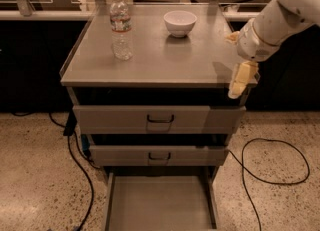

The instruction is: Place water bottle into bottom drawer

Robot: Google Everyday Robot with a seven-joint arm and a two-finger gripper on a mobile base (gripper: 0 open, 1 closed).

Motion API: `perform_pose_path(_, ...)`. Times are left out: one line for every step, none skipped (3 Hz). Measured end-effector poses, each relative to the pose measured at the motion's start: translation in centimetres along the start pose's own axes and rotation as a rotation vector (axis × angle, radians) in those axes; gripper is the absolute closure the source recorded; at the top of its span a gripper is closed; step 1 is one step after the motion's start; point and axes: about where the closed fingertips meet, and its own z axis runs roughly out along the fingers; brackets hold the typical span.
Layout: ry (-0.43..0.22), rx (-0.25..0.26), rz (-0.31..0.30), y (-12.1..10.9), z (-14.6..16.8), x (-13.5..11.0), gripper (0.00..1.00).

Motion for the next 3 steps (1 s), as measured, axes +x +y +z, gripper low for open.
perform_pose_path(-0.154,-0.003,-0.032,-4.3,4.0,-2.2,0.0)
perform_pose_path(-0.286,-0.028,-0.06,-7.1,5.9,-5.4,0.0)
perform_pose_path(-0.418,-0.024,-0.103,-10.0,4.5,-9.6,0.0)
